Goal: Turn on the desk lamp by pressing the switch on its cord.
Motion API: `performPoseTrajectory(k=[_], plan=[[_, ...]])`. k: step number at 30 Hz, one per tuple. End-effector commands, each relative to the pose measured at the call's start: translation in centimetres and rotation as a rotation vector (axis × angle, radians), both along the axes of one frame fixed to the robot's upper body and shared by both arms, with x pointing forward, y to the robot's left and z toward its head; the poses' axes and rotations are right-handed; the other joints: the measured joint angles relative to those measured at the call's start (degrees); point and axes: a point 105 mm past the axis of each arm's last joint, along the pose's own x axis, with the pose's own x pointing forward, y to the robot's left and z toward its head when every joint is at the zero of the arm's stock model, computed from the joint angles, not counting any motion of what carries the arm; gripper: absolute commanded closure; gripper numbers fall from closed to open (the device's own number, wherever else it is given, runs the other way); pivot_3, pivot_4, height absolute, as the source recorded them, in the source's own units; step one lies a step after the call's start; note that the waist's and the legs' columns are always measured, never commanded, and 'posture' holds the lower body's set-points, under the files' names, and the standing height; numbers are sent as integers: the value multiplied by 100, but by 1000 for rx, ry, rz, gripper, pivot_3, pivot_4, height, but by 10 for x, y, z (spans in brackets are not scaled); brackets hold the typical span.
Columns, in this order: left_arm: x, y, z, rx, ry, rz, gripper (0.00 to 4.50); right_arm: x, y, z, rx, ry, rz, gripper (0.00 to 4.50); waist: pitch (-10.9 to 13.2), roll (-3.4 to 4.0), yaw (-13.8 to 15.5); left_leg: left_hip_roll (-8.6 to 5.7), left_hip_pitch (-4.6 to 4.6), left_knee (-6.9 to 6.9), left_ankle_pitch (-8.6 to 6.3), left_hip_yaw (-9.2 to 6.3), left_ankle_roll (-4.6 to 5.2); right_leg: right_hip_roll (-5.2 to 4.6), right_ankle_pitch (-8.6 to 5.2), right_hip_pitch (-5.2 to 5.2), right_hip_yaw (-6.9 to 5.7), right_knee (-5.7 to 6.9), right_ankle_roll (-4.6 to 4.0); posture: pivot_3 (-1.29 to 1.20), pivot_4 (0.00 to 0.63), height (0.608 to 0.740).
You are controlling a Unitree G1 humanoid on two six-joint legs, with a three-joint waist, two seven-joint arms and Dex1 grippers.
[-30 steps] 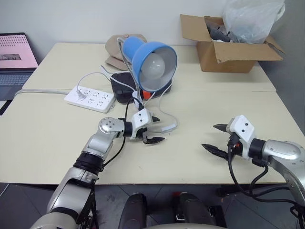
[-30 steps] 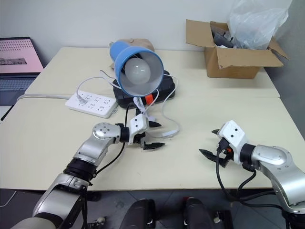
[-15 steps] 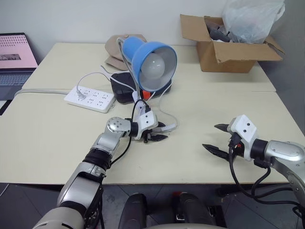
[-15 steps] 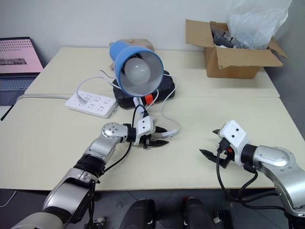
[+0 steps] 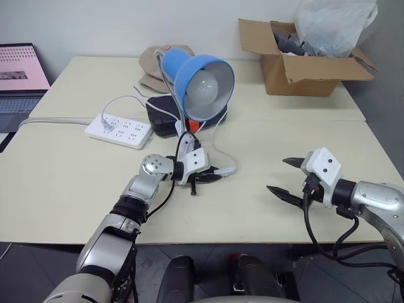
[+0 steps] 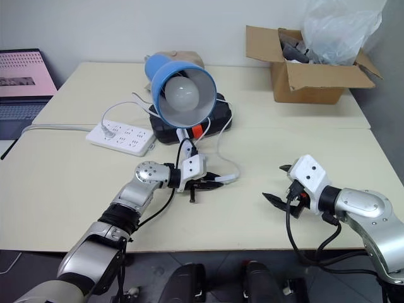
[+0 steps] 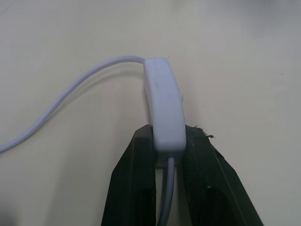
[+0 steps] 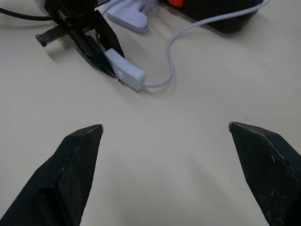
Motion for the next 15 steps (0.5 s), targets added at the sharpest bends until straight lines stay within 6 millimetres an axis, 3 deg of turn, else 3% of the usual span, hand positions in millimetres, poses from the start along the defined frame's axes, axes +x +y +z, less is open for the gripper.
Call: performPoseTrajectory(k=[1,7,10,15], plan=[[-10,-8,34,-37,-65,-77,4074,-5,23,19,6,-22,152,0,0,0,-4,0,0,0,0,0,0,1,0,0,0,0,0,0,150,740],[-25,-13,50,-39,-66,-125,4074,2,53,24,1,20,290,0,0,0,-13,3,3,1,0,-6,0,2,0,3,-2,4,-2,0,150,740],[-30,-16,55,-42,-71,-131,4074,10,66,16,-33,53,344,0,0,0,-10,3,3,2,0,-2,0,3,-1,2,2,3,-3,0,150,740],[-35,-17,55,-40,-72,-128,4074,20,71,5,-98,66,389,0,0,0,0,3,1,3,0,0,0,2,-1,0,2,2,-3,0,150,740]])
